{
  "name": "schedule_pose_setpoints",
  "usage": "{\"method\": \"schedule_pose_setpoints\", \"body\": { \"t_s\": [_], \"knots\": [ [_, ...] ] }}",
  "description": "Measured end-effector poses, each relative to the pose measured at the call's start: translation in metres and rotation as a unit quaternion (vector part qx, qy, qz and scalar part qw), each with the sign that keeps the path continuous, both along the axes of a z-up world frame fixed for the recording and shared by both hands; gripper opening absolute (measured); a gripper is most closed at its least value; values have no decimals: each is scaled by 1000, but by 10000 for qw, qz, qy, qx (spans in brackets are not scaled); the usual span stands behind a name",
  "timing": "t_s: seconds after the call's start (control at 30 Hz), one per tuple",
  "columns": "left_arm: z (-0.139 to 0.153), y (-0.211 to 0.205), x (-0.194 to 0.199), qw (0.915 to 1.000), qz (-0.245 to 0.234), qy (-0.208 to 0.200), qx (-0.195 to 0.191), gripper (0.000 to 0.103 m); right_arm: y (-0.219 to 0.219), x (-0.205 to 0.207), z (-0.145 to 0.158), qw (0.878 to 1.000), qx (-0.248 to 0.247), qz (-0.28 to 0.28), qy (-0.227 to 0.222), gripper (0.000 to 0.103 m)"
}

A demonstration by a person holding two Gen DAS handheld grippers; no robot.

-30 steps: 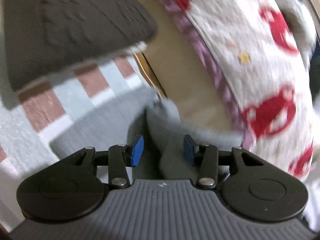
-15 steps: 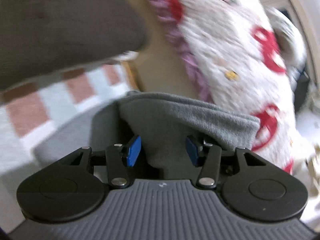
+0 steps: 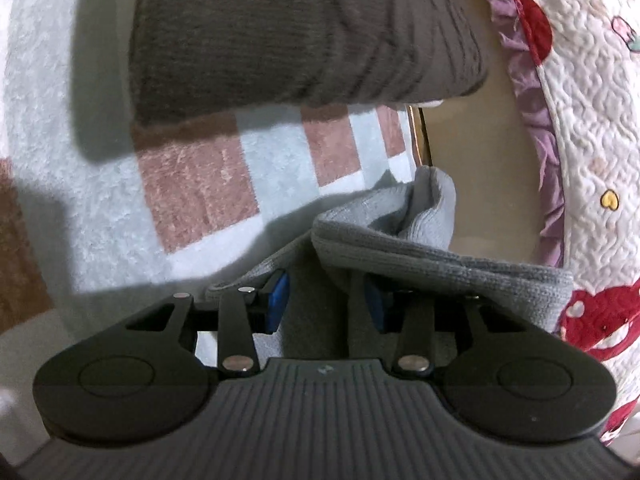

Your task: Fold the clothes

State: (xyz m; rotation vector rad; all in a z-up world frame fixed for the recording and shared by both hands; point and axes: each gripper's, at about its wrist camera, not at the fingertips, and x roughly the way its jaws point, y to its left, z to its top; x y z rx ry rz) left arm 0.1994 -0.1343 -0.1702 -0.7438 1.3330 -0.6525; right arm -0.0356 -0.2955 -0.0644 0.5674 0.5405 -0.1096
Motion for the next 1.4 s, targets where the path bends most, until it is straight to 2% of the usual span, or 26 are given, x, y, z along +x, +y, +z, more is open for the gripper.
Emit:
{"method": "schedule_pose_setpoints", "body": {
  "t_s": [0.03, 0.1, 0.2, 0.3, 0.4, 0.53, 0.6, 0.63, 0.7, 0.8, 0.93, 1.0, 1.1, 1.17, 1.2, 1.27, 1.3, 1.37, 1.4],
  "knots": [
    [5, 2, -1, 9999, 48, -86, 79, 41, 2, -22, 7, 9996, -259, -23, -57, 54],
    [18, 13, -3, 9989, 196, -370, 208, 41, 11, -55, 7, 9946, -998, -201, 175, 55],
    [43, 28, -20, 9965, 296, -743, 242, 42, 18, -92, -14, 9810, -1706, -464, 801, 55],
    [69, 43, -40, 9930, 356, -1099, 227, 51, 20, -114, -33, 9785, -1666, -580, 1071, 55],
    [82, 54, -64, 9909, 379, -1268, 241, 54, 29, -108, -45, 9752, -1820, -618, 1098, 55],
    [77, 58, -83, 9914, 326, -1224, 328, 57, 39, -88, -55, 9625, -2363, -876, 1001, 55],
    [65, 46, -82, 9938, 98, -1061, 322, 59, 43, -82, -61, 9567, -2554, -1016, 954, 58],
    [59, 40, -81, 9944, -57, -997, 354, 64, 46, -80, -64, 9545, -2613, -1081, 943, 58],
    [47, 18, -80, 9930, -375, -951, 600, 71, 48, -78, -70, 9512, -2697, -1110, 1006, 58],
    [35, -10, -81, 9850, -668, -1080, 1166, 71, 54, -78, -75, 9453, -2907, -1056, 1035, 58],
    [33, -16, -82, 9835, -519, -1203, 1247, 69, 58, -81, -78, 9414, -3074, -980, 981, 58],
    [37, -9, -82, 9863, -417, -1128, 1131, 70, 60, -82, -81, 9398, -3139, -962, 944, 58],
    [38, 12, -87, 9926, -247, -609, 1018, 70, 62, -80, -87, 9354, -3267, -917, 992, 58],
    [31, 33, -94, 9991, 97, 55, 403, 71, 60, -78, -91, 9349, -3264, -918, 1046, 58],
    [26, 42, -98, 9989, 273, 368, 133, 73, 59, -78, -92, 9366, -3204, -939, 1060, 58],
    [16, 50, -108, 9943, 631, 846, -127, 73, 55, -78, -95, 9401, -3092, -977, 1052, 59],
    [13, 49, -112, 9935, 705, 891, 23, 73, 54, -78, -96, 9417, -3034, -1008, 1052, 59],
    [11, 36, -117, 9946, 549, 813, 337, 73, 52, -79, -96, 9445, -2929, -1064, 1036, 59],
    [9, 29, -119, 9951, 485, 794, 333, 72, 51, -79, -96, 9459, -2882, -1088, 1021, 59]
  ]
}}
